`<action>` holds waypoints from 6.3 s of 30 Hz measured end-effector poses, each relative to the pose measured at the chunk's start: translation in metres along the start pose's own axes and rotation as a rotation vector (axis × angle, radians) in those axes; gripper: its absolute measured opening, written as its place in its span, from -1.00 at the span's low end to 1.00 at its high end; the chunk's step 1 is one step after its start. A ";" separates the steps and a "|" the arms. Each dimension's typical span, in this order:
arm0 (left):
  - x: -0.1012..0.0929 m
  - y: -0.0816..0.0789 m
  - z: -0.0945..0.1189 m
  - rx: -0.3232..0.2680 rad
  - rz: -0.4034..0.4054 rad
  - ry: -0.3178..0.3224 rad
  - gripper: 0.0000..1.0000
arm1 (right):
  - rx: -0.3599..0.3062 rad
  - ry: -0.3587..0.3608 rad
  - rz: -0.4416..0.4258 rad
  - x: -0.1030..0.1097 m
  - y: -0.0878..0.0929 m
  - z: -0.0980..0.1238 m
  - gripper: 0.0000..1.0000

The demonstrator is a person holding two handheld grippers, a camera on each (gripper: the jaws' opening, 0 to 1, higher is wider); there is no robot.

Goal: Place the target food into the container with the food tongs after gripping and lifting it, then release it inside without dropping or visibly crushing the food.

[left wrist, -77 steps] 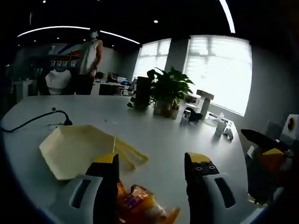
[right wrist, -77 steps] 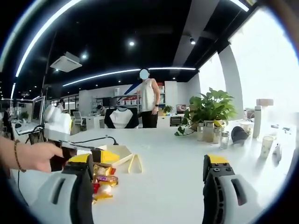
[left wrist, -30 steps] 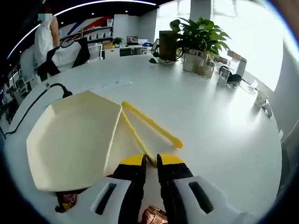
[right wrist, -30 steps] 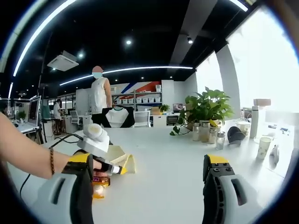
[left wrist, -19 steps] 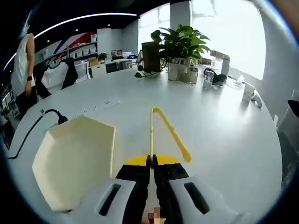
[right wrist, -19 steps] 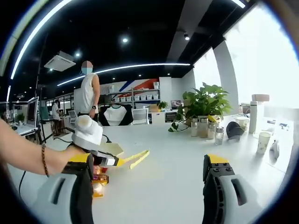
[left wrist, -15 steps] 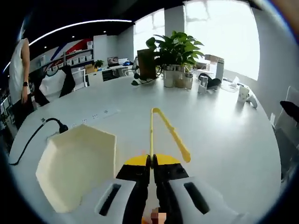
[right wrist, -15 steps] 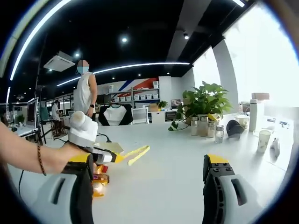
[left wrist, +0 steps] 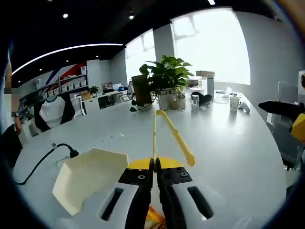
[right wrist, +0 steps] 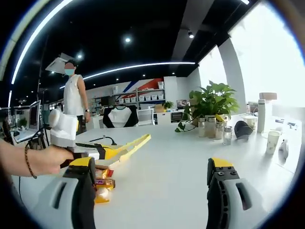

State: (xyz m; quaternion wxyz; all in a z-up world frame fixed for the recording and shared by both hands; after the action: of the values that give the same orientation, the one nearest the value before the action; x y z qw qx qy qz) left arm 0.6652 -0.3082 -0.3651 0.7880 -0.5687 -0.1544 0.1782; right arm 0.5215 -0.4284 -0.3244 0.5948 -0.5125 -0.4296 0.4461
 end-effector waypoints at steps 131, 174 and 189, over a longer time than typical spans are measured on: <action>-0.086 -0.024 0.102 -0.772 1.079 0.604 -0.51 | 0.263 -0.369 -0.658 0.101 -0.027 -0.027 -0.50; -0.084 -0.044 0.117 -1.066 1.294 0.816 -0.96 | 0.206 -0.469 -0.765 0.118 -0.038 -0.022 0.24; -0.091 -0.041 0.115 -1.021 1.257 0.806 -0.96 | 0.176 -0.518 -0.730 0.117 -0.045 -0.015 -0.41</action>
State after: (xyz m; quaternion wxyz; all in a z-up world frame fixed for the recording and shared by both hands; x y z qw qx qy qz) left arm 0.5369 -0.2649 -0.2951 0.1916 -0.8480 0.4120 0.2729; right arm 0.5676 -0.3222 -0.2753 0.6272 -0.1466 -0.6773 0.3555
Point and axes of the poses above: the point that each gripper's makers call its tool centre point, and the gripper's own axes: z roughly backward along the fingers, x roughly to its left, y roughly out of its underside, the point moved 2 cm from there along z, roughly backward along the fingers, and after that the axes turned 14 degrees about y, right-handed, at the moved point
